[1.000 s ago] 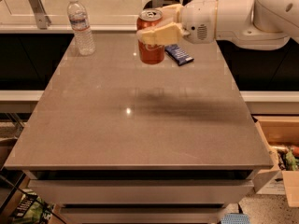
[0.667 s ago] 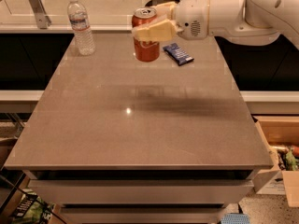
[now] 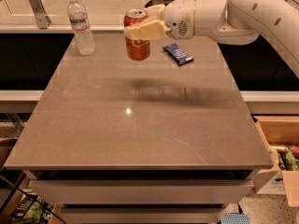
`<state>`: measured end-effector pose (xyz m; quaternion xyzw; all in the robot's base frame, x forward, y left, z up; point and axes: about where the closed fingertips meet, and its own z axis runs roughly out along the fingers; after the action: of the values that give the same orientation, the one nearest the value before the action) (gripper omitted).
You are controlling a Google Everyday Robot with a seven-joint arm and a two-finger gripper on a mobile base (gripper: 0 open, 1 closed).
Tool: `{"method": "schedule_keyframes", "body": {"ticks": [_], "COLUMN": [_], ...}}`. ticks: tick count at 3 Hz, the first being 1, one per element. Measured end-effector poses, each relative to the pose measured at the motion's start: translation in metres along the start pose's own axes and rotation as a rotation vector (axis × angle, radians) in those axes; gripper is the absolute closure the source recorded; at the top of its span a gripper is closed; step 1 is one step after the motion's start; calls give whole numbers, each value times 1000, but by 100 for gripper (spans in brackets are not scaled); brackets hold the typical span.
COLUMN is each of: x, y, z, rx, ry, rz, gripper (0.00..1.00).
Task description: Move coke can near water bottle
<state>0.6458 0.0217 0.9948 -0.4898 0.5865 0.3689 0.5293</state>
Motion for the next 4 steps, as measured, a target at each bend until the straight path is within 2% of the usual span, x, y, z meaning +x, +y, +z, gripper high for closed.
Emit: {"method": "schedule_keyframes", "body": {"ticks": [2,4], "x": [13,22], "y": [-18,-35], "z": [27,57], "rx": [16,29], "ry": [-8,32], "rz": [13,-1], "gripper": [100,100]}}
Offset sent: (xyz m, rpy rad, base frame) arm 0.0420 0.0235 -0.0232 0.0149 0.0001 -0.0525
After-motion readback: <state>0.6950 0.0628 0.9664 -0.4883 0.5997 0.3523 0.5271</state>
